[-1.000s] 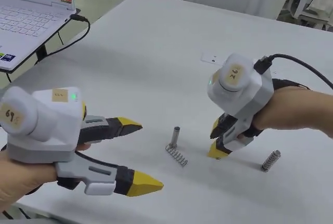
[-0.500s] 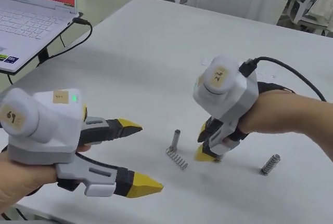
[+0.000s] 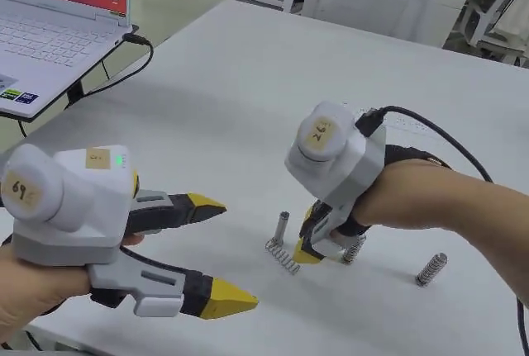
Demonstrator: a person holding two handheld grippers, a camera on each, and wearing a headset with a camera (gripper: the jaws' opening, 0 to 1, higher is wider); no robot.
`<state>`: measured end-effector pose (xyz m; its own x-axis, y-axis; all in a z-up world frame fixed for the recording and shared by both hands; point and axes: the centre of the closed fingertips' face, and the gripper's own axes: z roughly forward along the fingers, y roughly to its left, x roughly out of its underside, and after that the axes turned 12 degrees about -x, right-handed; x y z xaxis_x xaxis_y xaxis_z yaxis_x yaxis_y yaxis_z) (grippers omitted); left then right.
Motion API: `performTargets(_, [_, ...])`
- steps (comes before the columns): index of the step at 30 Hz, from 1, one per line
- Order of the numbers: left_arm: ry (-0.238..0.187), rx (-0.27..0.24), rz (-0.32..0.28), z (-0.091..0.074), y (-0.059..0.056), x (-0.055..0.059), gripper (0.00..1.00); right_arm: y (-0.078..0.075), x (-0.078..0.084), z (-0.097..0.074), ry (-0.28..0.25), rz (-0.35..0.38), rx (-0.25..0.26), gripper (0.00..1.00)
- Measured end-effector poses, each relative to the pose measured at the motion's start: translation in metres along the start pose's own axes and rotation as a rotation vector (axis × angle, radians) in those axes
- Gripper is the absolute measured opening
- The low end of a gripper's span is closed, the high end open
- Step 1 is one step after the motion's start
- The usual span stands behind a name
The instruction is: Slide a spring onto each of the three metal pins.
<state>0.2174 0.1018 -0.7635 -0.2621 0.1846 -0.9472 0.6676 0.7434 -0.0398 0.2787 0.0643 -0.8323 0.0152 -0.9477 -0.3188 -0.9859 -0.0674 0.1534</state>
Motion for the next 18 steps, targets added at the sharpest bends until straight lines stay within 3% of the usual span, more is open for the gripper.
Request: performTargets(18, [-0.002,-0.003,-0.001,0.001,0.001,0.000,0.67,-0.003,0.003,0.018,-0.011,0.143,0.023,0.13])
